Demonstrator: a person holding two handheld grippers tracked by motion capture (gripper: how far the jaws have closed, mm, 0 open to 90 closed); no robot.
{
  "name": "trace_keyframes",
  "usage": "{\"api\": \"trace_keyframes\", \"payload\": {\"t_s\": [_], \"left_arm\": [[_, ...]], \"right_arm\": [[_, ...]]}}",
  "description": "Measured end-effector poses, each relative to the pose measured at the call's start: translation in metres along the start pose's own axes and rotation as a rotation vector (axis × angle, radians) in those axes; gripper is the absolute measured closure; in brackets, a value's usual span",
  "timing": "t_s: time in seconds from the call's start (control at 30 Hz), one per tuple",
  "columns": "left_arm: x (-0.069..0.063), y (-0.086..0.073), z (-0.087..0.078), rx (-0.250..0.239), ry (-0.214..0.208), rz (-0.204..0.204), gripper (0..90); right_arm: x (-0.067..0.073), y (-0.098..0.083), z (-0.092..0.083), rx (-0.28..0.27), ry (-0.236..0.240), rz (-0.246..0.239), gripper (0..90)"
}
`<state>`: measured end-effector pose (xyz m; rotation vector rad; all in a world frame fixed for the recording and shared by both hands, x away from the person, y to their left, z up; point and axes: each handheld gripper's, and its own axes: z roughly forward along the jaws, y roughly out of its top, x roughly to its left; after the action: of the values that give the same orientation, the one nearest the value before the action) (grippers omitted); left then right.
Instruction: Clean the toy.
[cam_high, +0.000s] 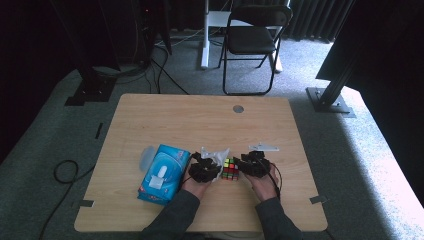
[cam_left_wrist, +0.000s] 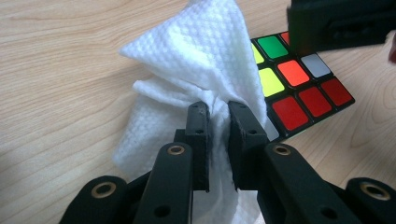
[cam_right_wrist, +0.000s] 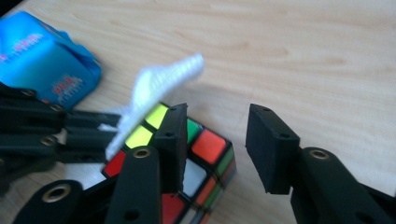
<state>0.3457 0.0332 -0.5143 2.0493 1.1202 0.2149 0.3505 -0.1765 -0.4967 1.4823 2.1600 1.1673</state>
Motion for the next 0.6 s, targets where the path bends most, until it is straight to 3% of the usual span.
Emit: {"api": "trace_keyframes", "payload": {"t_s": [0.27, 0.6], "left_arm": [[-0.002, 0.0024, -0.0023, -0.015, -0.006, 0.0, 79.6], [-0.0013, 0.004, -0.0016, -0.016, -0.008, -0.008, 79.6]], "right_arm": [[0.0019, 0.0008, -0.0008, 0.028, 0.008, 0.016, 64.5], [-0.0024, -0.0001, 0.0034, 0.005, 0.042, 0.038, 68.1]]}}
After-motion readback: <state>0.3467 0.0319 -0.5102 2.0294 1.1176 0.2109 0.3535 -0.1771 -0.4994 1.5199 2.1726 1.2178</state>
